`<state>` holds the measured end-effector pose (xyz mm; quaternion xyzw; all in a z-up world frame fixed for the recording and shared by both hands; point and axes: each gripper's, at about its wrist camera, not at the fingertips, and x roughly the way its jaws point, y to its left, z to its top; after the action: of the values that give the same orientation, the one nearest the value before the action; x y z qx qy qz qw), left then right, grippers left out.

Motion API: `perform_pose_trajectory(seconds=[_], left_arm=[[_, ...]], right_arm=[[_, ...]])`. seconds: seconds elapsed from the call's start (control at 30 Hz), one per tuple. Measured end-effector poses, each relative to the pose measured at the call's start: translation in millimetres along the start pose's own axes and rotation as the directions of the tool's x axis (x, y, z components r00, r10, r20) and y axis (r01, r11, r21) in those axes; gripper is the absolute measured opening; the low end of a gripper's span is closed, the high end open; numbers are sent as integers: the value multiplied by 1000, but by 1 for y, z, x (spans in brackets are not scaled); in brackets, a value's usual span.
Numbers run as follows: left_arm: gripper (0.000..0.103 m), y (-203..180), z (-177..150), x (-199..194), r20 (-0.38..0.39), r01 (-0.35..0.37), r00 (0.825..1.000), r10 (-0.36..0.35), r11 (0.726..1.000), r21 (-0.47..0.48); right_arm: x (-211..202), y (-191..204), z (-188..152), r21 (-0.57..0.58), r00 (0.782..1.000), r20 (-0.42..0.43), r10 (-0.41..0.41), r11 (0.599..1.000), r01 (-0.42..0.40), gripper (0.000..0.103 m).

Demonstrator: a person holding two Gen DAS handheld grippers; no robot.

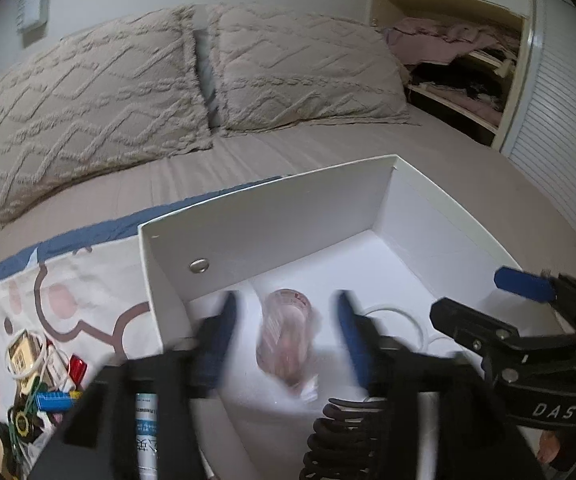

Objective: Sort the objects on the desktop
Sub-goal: 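Open the right gripper to drop the white ring while left opens on the candy bag, then withdraw both open grippers up out of the white box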

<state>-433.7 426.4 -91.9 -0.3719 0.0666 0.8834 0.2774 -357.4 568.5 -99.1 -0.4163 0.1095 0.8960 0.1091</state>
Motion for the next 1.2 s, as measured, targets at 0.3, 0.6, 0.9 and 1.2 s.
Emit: perform_pose_trajectory(seconds=[0.3,0.6,0.9,1.2], left_arm=[[62,0,-3,-5,16,-19,1000,20,1000,-5],[62,13,-4,-9,20,-5,1000,6,997,-73],[62,17,-10,-25,29,-28,999,29,999,-42],[72,15,-16,-50,52,-34,998,35,999,-13]], right_arm=[[-1,2,-1,-7,1000,6,-12,1000,12,90],[-6,2,-1,-20,999,14,-29,999,30,90],[-17,3,-4,-21,998,27,-62,998,63,90],[-43,12,-16,-37,991,91,-93,995,97,90]])
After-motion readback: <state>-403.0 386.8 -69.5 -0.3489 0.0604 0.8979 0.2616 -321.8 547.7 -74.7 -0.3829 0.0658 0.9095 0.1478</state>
